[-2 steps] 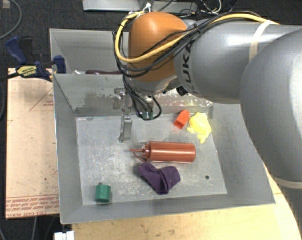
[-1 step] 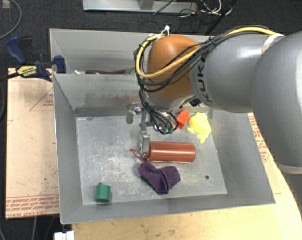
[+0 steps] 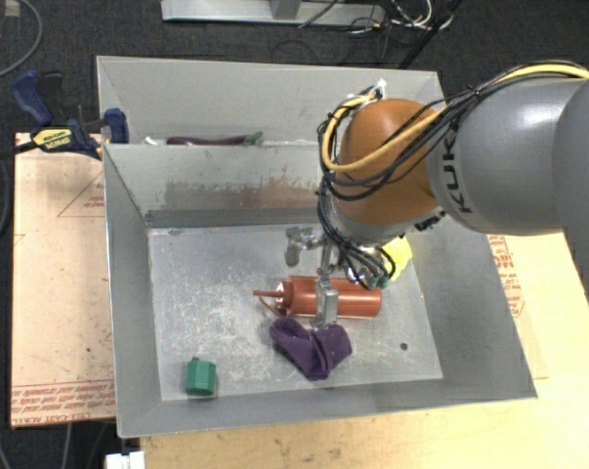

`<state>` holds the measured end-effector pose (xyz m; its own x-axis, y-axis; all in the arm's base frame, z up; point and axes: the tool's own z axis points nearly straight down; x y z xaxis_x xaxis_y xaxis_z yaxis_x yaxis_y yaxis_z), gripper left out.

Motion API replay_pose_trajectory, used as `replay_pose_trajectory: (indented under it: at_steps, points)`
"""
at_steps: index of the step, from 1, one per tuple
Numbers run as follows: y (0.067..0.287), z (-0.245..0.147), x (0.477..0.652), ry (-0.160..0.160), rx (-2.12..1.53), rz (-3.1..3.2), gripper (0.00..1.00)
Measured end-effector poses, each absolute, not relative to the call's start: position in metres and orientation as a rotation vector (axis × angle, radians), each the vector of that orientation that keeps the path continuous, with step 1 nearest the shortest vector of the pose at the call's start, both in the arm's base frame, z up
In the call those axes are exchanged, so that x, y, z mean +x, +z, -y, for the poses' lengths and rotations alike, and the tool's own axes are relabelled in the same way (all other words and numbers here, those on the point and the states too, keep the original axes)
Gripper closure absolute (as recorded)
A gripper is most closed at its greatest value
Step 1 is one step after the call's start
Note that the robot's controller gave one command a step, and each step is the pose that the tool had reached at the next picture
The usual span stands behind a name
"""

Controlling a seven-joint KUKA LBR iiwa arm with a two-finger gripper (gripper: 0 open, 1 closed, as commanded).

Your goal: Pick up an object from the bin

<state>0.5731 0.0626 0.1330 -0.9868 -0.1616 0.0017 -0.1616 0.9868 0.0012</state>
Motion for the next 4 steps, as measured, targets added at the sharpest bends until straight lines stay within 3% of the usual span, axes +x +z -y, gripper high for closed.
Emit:
replay_pose_trajectory:
  at_steps: [1,2,3,4]
  points:
    - [0.117,-0.055,0.584,-0.005,0.474,3.110,0.00]
    - [0.079,-0.005,0.587,-0.005,0.365,3.123,0.00]
    - [0.070,0.009,0.582,-0.007,0.574,3.094,1.00]
    - [0.070,0.009,0.582,-0.007,0.573,3.094,1.00]
